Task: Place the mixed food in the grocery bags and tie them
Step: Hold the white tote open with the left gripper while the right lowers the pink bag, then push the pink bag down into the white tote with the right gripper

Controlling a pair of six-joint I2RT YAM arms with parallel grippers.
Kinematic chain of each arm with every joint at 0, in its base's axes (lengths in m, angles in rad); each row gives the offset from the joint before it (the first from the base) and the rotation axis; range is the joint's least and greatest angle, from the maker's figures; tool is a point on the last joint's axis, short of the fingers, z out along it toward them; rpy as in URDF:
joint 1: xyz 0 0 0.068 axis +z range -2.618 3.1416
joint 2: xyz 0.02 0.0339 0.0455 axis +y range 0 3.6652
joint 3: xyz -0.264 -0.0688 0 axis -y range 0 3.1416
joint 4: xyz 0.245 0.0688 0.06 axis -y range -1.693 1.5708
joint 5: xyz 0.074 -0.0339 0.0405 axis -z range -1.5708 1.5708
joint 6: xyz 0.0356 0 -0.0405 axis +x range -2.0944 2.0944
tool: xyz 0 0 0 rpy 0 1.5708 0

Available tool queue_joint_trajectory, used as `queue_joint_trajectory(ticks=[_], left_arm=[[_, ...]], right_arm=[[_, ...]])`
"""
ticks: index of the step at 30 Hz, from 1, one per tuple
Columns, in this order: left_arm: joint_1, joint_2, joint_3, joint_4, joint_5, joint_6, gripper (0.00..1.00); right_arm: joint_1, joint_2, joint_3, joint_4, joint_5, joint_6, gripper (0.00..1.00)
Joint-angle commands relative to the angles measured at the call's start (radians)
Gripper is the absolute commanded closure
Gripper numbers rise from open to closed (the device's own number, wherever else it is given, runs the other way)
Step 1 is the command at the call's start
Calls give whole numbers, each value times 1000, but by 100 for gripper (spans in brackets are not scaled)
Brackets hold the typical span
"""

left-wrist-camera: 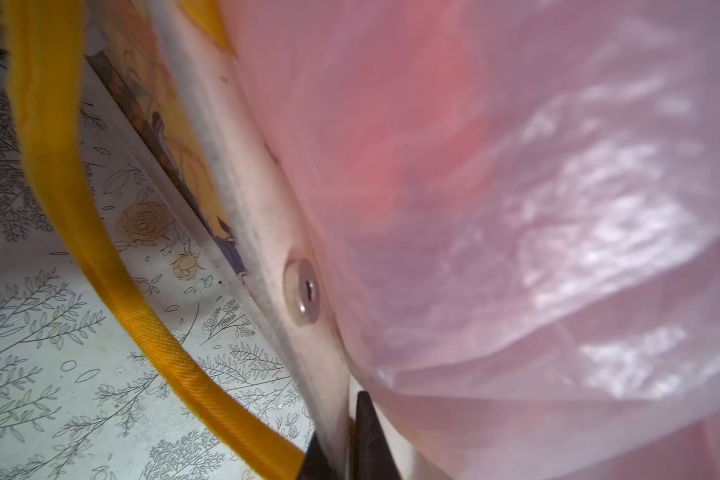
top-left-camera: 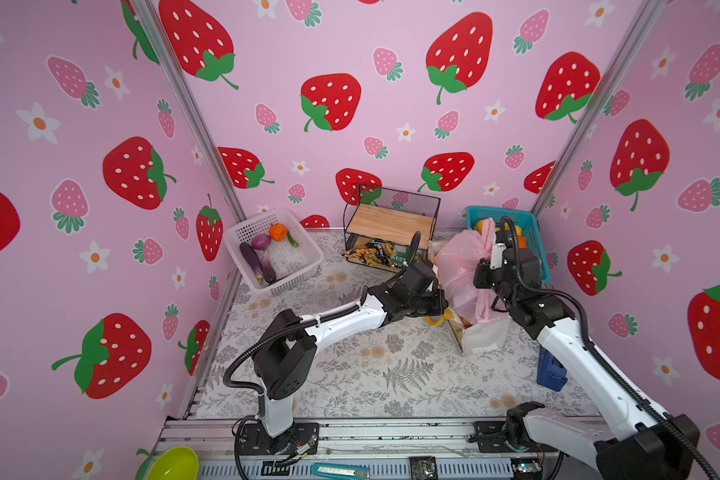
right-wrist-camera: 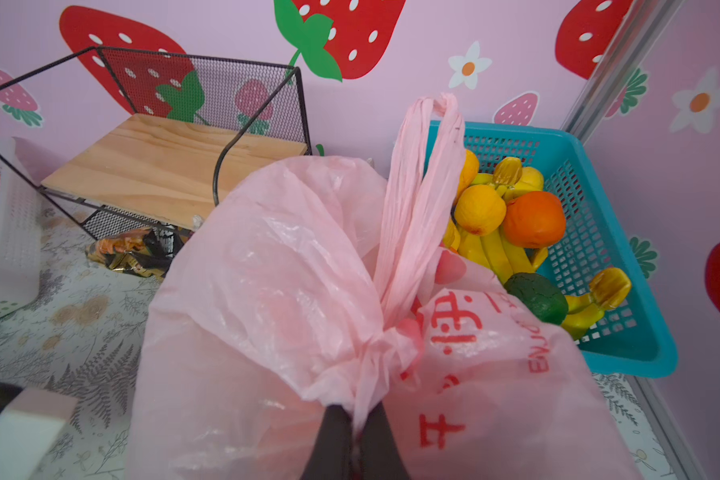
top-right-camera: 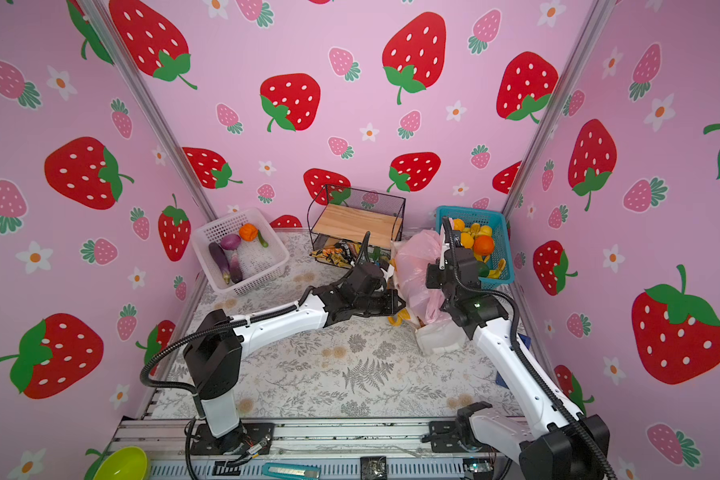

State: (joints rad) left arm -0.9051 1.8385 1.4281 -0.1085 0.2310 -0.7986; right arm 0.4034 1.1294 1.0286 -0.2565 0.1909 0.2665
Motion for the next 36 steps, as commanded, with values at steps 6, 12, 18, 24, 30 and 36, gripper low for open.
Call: queue_joint_trajectory(ticks=[6, 12, 18, 24, 30, 36], left_arm=[[9, -170, -73, 41, 55, 23, 100], [12, -258, -155, 61, 65, 19, 100], [12, -317, -229, 79, 21, 38, 100], [16, -331, -250, 99, 34, 69, 100], [24, -349, -251, 109, 62, 78, 100], [35, -363, -241, 122, 110, 69, 100]], right_arm=[[50, 67, 72, -202, -224, 18, 100], [63, 138, 34, -287, -290, 19, 100], [64, 199, -67, -231, -388, 47, 100], [100, 270, -146, -150, -297, 58, 98], [104, 252, -188, -130, -67, 62, 96], [103, 138, -185, -147, 138, 74, 95]])
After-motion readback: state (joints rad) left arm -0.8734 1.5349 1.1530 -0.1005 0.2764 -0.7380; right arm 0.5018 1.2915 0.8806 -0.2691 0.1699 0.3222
